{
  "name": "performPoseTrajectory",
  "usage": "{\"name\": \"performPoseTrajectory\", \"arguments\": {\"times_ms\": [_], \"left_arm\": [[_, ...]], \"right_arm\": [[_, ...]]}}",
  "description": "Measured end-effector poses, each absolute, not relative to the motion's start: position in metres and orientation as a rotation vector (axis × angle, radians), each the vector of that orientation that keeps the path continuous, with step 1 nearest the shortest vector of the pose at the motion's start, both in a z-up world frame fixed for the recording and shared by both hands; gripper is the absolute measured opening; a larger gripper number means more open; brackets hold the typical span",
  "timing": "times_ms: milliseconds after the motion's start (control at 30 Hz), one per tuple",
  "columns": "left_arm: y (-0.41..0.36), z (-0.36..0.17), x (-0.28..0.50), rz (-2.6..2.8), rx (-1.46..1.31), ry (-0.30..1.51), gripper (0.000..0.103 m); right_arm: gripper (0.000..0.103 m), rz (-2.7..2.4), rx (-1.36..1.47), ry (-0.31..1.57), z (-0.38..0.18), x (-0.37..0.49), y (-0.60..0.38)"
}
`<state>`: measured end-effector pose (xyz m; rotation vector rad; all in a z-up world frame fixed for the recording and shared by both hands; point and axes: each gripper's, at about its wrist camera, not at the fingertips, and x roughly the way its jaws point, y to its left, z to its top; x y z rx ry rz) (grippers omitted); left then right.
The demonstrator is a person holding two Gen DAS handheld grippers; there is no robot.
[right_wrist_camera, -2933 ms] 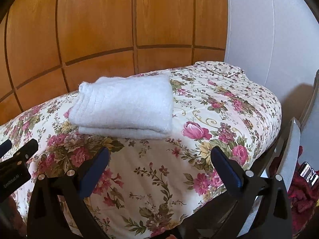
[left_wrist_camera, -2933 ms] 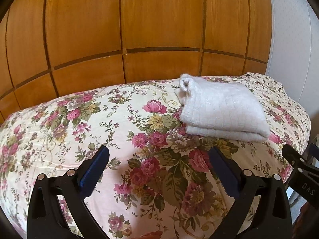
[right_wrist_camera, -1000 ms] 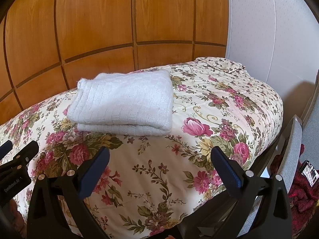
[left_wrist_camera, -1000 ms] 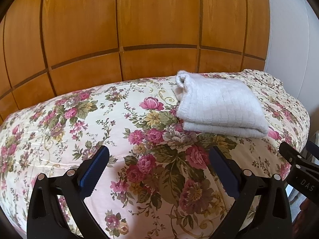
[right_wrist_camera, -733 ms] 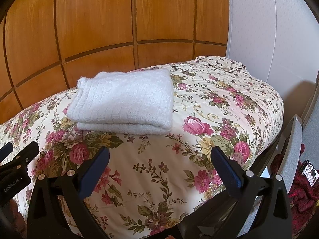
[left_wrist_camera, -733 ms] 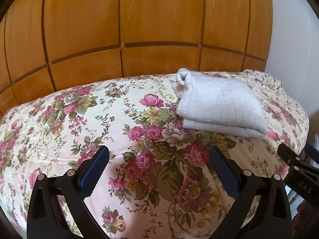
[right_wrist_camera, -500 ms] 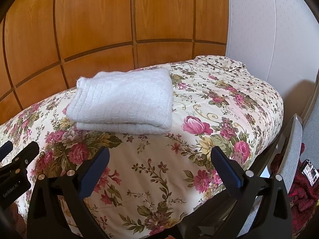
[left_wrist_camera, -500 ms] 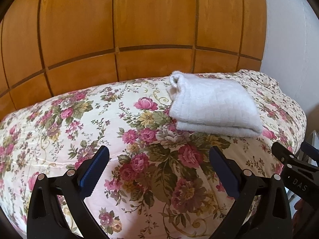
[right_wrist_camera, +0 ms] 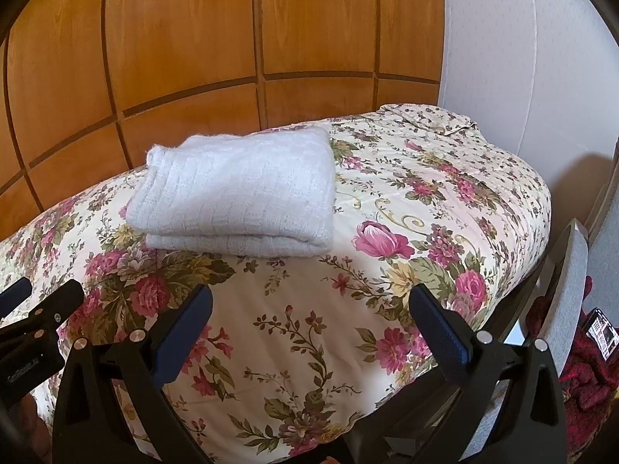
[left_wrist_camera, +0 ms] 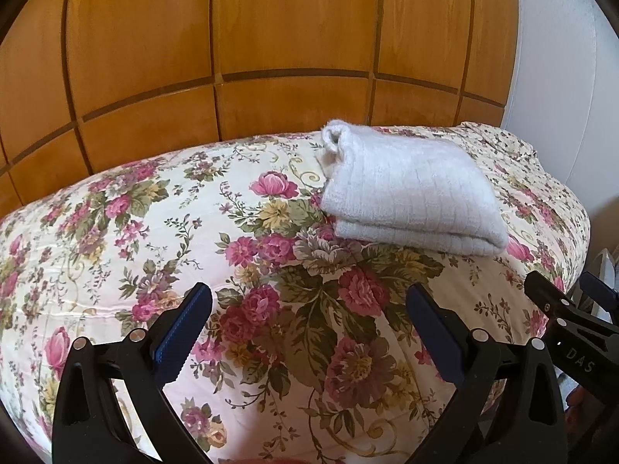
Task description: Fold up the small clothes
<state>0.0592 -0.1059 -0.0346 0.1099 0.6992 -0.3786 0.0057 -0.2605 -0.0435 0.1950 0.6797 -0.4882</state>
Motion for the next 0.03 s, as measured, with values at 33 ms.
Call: {"name": "performPoseTrajectory", "arguments": {"times_ms": [33], "left_arm": [[-0.1062, -0.036, 0.0606, -0.381, 0.111, 0.704, 0.099]], "right_arm": [[0.101, -0.488, 0.196, 0.684, -0.0444, 0.0064, -0.2615]]}}
